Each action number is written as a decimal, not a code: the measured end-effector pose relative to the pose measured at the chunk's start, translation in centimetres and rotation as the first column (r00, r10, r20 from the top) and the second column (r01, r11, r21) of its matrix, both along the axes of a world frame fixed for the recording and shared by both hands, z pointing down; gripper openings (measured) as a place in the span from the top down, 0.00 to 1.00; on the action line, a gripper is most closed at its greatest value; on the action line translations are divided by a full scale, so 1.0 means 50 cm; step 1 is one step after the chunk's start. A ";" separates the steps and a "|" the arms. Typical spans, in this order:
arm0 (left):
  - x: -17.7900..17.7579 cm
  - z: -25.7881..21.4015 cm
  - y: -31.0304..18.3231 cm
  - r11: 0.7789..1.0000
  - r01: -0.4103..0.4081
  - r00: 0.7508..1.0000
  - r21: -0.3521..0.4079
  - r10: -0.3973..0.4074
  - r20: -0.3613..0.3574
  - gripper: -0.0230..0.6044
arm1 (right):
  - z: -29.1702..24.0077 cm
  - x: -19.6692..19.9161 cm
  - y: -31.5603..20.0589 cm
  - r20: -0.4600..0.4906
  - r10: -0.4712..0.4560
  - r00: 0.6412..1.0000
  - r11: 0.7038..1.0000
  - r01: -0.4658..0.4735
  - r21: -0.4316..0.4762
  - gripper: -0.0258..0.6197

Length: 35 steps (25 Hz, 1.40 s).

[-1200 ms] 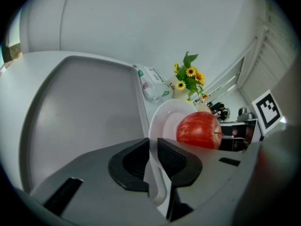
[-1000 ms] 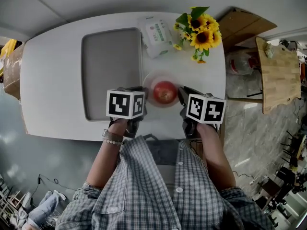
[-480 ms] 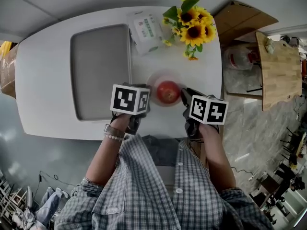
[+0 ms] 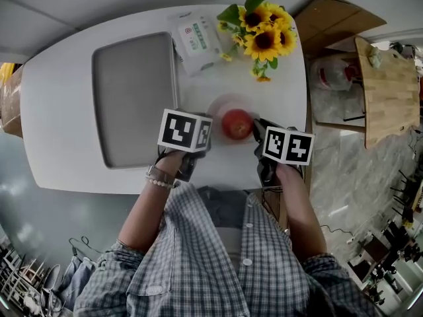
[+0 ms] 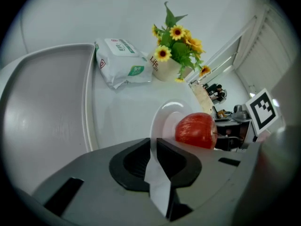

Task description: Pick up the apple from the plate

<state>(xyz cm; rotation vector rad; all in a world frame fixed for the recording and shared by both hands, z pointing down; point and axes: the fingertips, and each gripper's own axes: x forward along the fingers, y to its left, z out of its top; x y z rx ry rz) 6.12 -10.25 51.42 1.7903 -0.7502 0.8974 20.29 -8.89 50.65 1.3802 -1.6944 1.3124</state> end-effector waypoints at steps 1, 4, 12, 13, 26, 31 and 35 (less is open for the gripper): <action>0.001 0.000 -0.001 1.000 0.000 1.000 0.000 0.000 0.004 0.89 | 0.002 0.001 0.000 0.002 0.004 1.000 1.000 -0.004 -0.001 0.86; 0.003 0.001 -0.004 1.000 0.006 1.000 0.005 -0.006 0.020 0.89 | 0.008 0.002 0.001 0.011 0.013 1.000 1.000 -0.013 -0.004 0.86; 0.020 0.003 -0.008 0.999 0.044 0.998 -0.032 -0.045 -0.039 0.88 | 0.023 0.011 0.005 0.043 0.063 0.997 0.998 -0.063 -0.001 0.86; 0.021 0.004 -0.008 0.998 0.053 0.997 -0.041 -0.055 -0.055 0.88 | 0.023 0.012 0.005 0.045 0.067 0.997 0.998 -0.067 0.003 0.86; 0.026 -0.015 0.002 0.997 0.052 0.986 -0.056 -0.060 -0.153 0.81 | 0.024 0.015 0.004 0.028 0.106 0.994 0.992 -0.107 0.063 0.86; 0.030 -0.011 0.002 0.995 0.063 0.983 -0.072 -0.074 -0.170 0.80 | 0.023 0.017 0.006 0.010 0.110 0.994 0.991 -0.111 0.075 0.86; 0.039 -0.007 0.004 0.993 0.074 0.979 -0.091 -0.090 -0.185 0.77 | 0.020 0.024 0.010 0.001 0.124 0.992 0.989 -0.123 0.084 0.86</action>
